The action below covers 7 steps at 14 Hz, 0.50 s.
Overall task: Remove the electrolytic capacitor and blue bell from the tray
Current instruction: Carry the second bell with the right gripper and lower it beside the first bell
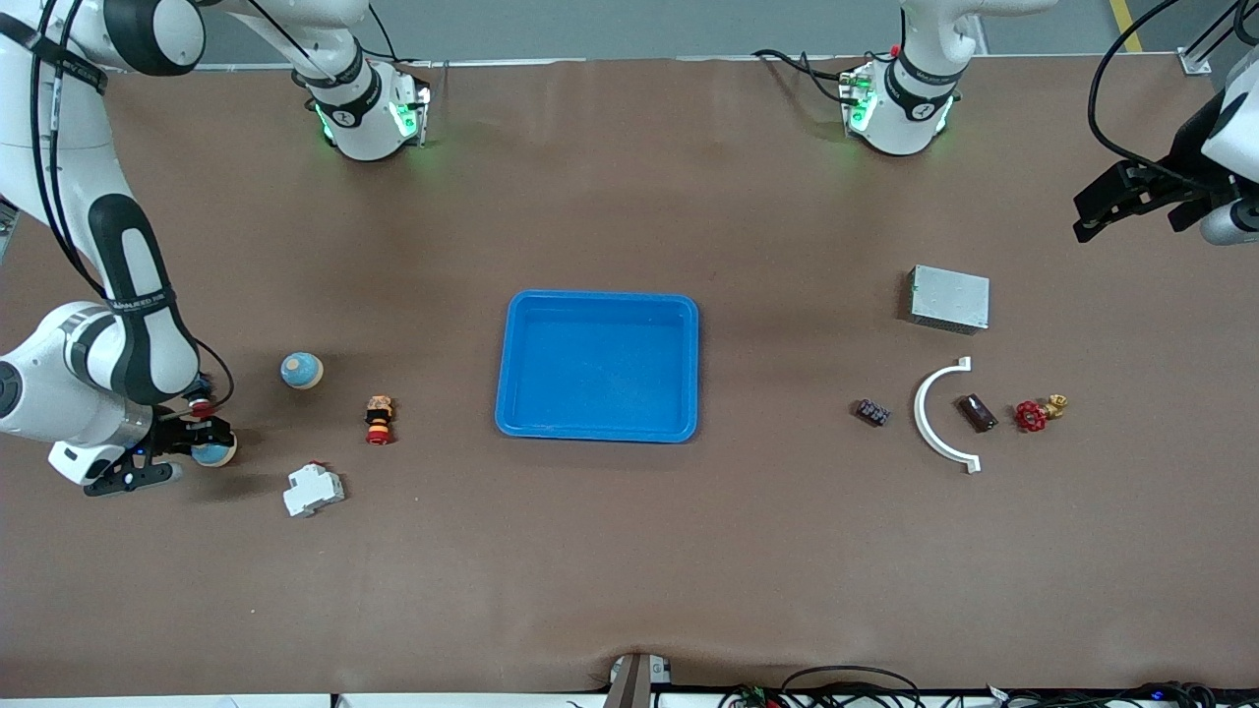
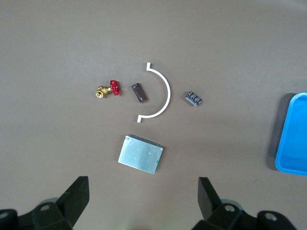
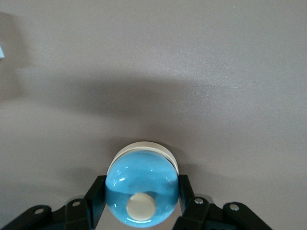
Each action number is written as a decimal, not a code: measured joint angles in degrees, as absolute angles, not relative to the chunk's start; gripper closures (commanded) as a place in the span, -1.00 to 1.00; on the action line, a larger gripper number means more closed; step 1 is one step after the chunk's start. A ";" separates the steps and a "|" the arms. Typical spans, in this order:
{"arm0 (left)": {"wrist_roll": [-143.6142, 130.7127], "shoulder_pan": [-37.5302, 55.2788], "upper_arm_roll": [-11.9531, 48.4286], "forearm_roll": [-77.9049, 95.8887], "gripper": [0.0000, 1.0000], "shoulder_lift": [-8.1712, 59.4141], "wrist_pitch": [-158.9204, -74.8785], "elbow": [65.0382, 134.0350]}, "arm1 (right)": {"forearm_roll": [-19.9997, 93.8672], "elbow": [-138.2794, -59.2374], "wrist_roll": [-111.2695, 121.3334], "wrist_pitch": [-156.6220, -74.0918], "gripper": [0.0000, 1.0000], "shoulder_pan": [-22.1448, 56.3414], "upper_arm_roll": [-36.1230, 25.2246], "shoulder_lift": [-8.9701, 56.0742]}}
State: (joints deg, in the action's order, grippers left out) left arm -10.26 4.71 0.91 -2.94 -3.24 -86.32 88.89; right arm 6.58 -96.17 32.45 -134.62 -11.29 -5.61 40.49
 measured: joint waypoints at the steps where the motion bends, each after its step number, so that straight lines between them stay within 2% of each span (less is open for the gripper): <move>1: -10.26 4.71 0.91 -2.94 -1.00 -3.24 -86.32 88.89 | 6.58 -96.16 32.46 -134.74 1.00 -11.30 -5.61 40.62; 7: -10.26 4.71 0.91 -2.94 -1.00 -3.24 -86.31 88.89 | 6.58 -96.14 32.46 -134.96 1.00 -11.30 -5.61 40.94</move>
